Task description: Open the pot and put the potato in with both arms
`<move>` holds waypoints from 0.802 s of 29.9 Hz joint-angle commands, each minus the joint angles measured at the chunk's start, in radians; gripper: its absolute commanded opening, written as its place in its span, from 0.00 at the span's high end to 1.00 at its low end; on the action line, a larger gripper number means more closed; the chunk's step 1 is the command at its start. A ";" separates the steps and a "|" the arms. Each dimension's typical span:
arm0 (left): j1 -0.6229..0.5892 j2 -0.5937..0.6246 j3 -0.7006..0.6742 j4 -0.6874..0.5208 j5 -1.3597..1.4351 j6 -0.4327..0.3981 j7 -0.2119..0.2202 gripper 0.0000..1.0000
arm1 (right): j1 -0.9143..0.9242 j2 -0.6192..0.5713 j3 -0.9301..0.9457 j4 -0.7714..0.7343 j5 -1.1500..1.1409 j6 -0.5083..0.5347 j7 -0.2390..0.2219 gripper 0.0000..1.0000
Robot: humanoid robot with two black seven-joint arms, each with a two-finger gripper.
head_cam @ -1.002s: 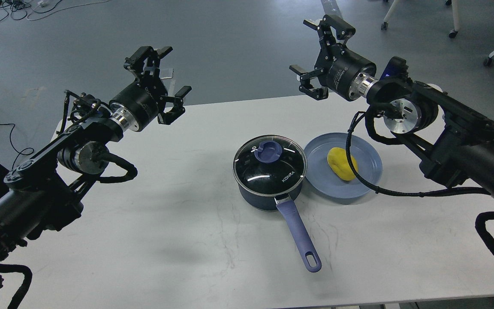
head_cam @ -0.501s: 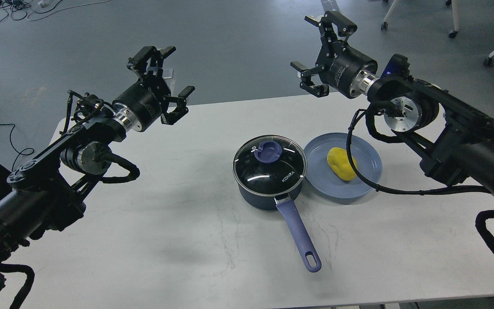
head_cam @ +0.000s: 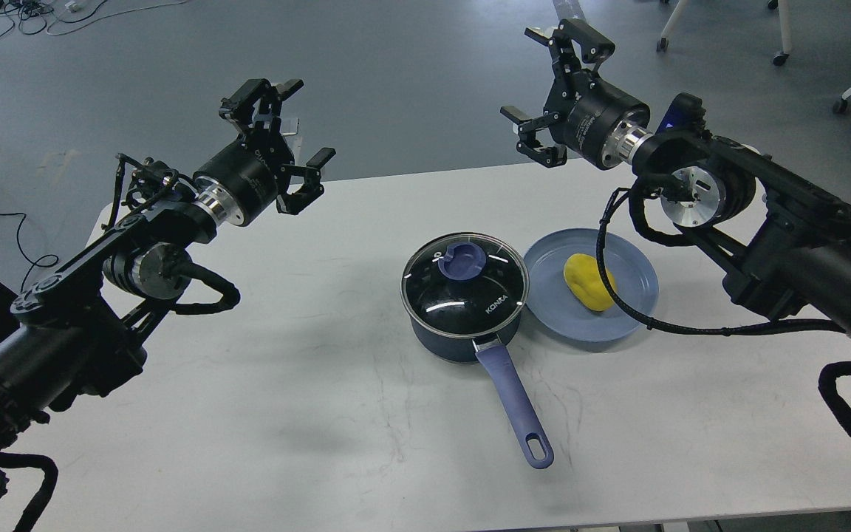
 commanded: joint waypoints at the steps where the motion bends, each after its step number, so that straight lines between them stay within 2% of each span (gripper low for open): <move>1: -0.011 0.000 0.000 0.000 0.000 -0.001 0.001 0.00 | 0.002 -0.003 0.001 0.000 0.000 0.000 0.000 0.00; 4: -0.015 -0.002 -0.004 0.000 -0.002 0.003 -0.005 0.00 | 0.002 -0.007 0.001 0.002 0.001 0.000 0.000 0.00; 8: -0.069 0.000 0.007 0.023 0.002 0.022 0.006 0.00 | 0.002 -0.007 0.001 0.002 0.000 -0.002 0.000 0.00; 14: -0.137 0.026 0.010 0.072 0.040 0.026 0.000 0.00 | 0.005 -0.019 0.001 0.002 0.000 -0.003 0.000 0.00; 16: -0.150 0.032 0.016 0.069 0.151 0.040 -0.007 0.00 | 0.005 -0.020 0.001 0.002 0.000 -0.003 0.000 0.00; 20: -0.167 0.037 0.014 0.031 0.640 0.194 -0.014 0.00 | 0.005 -0.023 0.004 0.000 0.000 -0.005 0.000 0.00; 24: -0.163 0.052 0.017 -0.053 0.825 0.250 -0.049 0.00 | 0.003 -0.028 0.015 0.000 0.000 -0.005 0.000 0.00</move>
